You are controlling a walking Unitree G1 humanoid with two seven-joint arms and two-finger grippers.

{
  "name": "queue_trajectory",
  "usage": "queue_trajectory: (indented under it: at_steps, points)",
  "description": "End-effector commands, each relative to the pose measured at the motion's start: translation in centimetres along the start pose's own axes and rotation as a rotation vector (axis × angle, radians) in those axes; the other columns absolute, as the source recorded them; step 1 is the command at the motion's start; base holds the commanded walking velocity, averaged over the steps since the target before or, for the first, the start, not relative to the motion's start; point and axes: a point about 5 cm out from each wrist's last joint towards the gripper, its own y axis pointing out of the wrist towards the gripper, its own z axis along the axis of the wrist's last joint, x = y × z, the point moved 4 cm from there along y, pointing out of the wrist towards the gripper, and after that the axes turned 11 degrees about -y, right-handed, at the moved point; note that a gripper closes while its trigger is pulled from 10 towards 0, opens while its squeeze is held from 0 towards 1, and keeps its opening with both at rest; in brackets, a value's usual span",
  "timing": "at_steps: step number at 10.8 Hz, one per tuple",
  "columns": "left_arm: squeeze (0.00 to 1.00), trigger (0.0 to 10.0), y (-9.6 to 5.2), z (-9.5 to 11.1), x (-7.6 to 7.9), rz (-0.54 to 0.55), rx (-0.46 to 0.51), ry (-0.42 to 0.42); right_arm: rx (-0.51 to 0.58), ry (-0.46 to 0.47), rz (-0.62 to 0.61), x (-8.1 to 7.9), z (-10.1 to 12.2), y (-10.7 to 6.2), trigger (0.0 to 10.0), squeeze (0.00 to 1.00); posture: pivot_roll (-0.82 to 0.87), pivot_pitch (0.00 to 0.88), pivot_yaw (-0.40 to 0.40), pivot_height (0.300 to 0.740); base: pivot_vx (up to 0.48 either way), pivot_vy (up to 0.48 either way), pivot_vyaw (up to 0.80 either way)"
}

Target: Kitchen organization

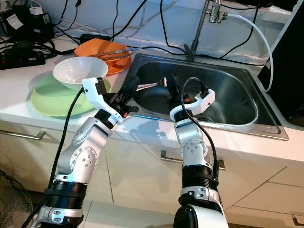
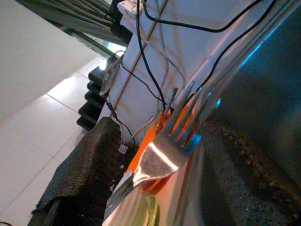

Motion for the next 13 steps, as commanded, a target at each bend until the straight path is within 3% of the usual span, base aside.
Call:
queue_trajectory:
  at_steps: [1, 13]
  points:
    - [0.00, 10.0, 0.1, 0.0, 0.9, -0.038, -0.003, -0.006, -0.003, 0.037, 0.015, -1.1, -1.2, 0.2, 10.0, 0.00, 0.23, 0.000, -0.059, 0.740, 0.000, 0.000, 0.00]
    - [0.00, 10.0, -0.3, 0.2, 1.6, -0.067, -0.016, -0.045, -0.015, -0.007, -0.031, 0.0, -1.7, 0.0, 10.0, 0.00, 0.24, 0.001, -0.062, 0.740, 0.000, 0.000, 0.00]
